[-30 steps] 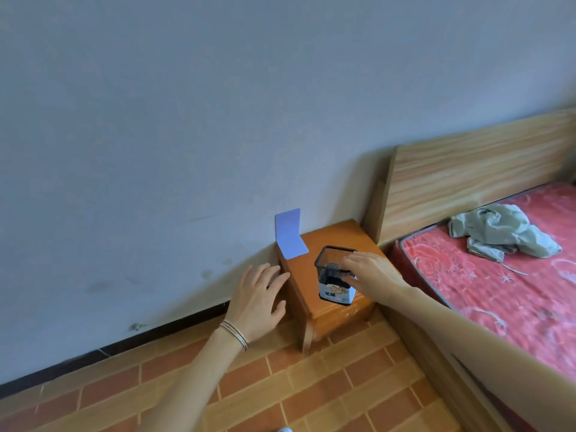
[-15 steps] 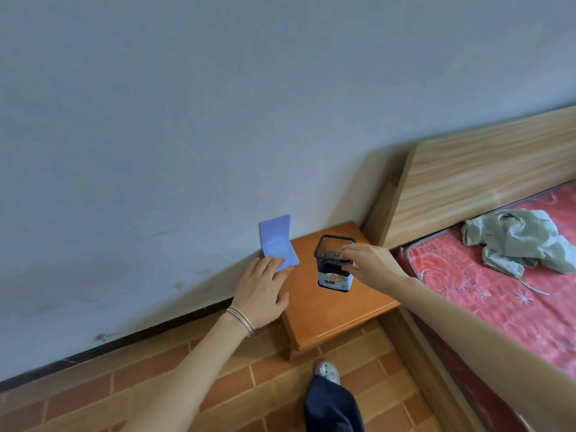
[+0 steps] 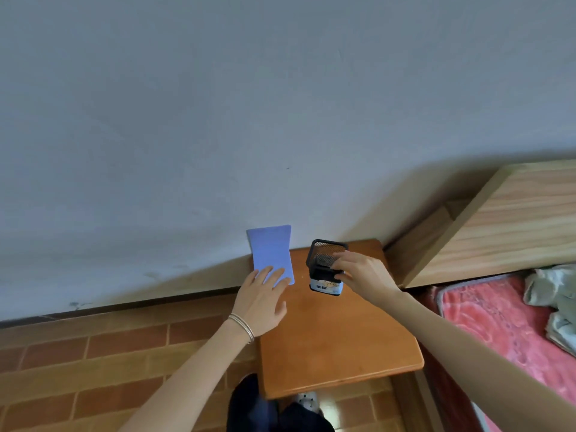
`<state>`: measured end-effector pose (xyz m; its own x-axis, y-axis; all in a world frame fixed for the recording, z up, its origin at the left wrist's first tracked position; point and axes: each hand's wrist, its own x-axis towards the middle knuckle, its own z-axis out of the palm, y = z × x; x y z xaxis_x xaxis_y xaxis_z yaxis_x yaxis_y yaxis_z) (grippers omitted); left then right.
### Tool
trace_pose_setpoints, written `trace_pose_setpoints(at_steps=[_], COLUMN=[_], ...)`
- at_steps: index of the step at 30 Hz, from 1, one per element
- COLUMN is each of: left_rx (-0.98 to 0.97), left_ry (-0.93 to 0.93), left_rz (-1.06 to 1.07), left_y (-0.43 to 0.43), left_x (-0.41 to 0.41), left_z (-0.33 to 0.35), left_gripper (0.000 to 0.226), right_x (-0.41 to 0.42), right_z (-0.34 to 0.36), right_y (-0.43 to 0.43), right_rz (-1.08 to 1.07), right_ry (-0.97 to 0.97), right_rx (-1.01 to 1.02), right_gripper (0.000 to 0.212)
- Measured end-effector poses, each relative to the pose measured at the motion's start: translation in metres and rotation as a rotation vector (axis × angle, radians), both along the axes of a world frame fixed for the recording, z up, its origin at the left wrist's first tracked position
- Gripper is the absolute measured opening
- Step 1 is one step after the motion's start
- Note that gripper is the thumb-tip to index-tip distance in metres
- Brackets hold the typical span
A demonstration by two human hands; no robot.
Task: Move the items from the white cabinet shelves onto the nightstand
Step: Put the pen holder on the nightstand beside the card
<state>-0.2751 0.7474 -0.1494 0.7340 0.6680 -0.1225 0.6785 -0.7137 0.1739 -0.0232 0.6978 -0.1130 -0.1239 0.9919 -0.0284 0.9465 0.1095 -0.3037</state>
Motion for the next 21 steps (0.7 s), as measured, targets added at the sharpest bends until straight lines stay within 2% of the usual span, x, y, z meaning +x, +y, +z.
trace_pose_setpoints(at_steps=[6, 11, 14, 21], left_rx=[-0.148, -0.174, -0.211, -0.154], left_ry=[0.099, 0.194, 0.205, 0.058], left_rz=[0.047, 0.021, -0.003, 0.036], left_y=[0.041, 0.063, 0.070, 0.070], left_x=[0.027, 0.033, 0.033, 0.035], left_z=[-0.105, -0.186, -0.215, -0.233], left_gripper=[0.050, 0.055, 0.053, 0.047], right_x=[0.021, 0.032, 0.039, 0.047], right_z=[-0.098, -0.170, -0.200, -0.228], right_y=[0.038, 0.062, 0.075, 0.093], right_rz=[0.072, 0.144, 0.191, 0.245], right_ry=[0.064, 0.092, 0.082, 0.117], right_rx=[0.124, 0.200, 0.235, 0.288], right_gripper=[0.024, 0.021, 0.019, 0.011])
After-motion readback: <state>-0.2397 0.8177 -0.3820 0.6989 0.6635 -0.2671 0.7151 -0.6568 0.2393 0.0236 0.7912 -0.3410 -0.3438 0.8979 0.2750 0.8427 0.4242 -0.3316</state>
